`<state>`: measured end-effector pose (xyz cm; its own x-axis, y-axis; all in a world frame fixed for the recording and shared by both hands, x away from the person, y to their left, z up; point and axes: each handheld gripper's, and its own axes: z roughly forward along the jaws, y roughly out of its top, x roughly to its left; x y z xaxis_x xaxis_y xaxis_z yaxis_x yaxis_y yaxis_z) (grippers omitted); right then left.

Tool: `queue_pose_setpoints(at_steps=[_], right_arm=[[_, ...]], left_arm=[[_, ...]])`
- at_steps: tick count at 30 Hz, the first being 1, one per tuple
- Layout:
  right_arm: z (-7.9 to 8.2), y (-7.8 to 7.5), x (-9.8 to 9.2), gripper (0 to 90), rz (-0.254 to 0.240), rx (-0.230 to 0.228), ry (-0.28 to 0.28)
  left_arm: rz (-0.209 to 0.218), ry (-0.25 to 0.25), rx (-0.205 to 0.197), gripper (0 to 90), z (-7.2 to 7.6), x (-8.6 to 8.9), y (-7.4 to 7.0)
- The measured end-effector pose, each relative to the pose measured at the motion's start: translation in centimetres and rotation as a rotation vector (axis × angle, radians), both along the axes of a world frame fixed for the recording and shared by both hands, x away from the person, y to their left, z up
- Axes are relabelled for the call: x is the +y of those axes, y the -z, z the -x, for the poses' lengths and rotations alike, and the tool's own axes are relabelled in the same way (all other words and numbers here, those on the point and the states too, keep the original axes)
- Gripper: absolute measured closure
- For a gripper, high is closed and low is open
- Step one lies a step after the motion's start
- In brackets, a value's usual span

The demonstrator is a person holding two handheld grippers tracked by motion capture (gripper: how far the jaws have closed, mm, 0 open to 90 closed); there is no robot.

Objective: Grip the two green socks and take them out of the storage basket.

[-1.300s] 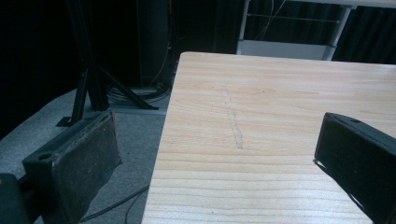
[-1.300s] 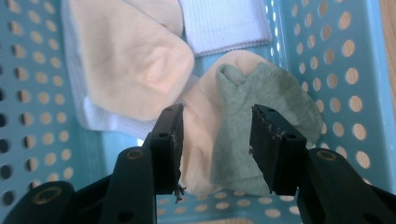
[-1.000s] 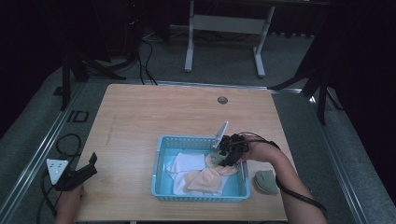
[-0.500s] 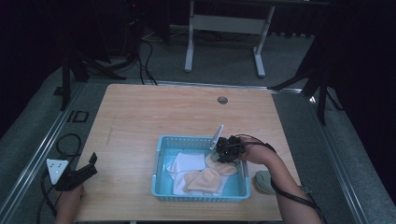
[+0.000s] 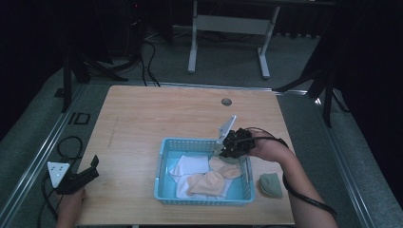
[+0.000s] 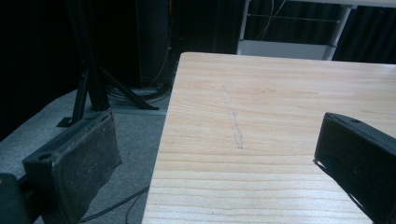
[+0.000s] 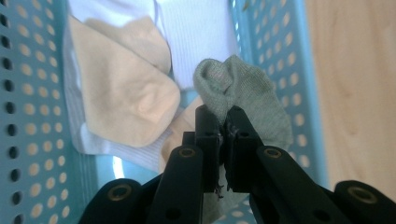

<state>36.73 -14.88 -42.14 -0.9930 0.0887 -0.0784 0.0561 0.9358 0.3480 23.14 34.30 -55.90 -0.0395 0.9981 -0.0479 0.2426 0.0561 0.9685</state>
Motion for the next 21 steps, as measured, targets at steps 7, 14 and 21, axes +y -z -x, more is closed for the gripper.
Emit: queue_pose_setpoints(at_steps=[7, 14, 21], right_arm=[[0.2, -3.4, -0.9, 85.3, -0.036, -0.05, 0.001], [0.2, -4.9, -3.9, 85.3, -0.049, -0.069, 0.049], [-0.1, -5.0, -8.6, 85.2, -0.042, -0.087, 0.133]], left_arm=[[0.003, -0.001, 0.0, 0.5, 0.0, 0.0, 0.0], [-0.004, -0.002, 0.002, 0.4, 0.0, 0.0, 0.0], [-0.002, -0.001, -0.002, 0.4, 0.0, 0.0, 0.0]])
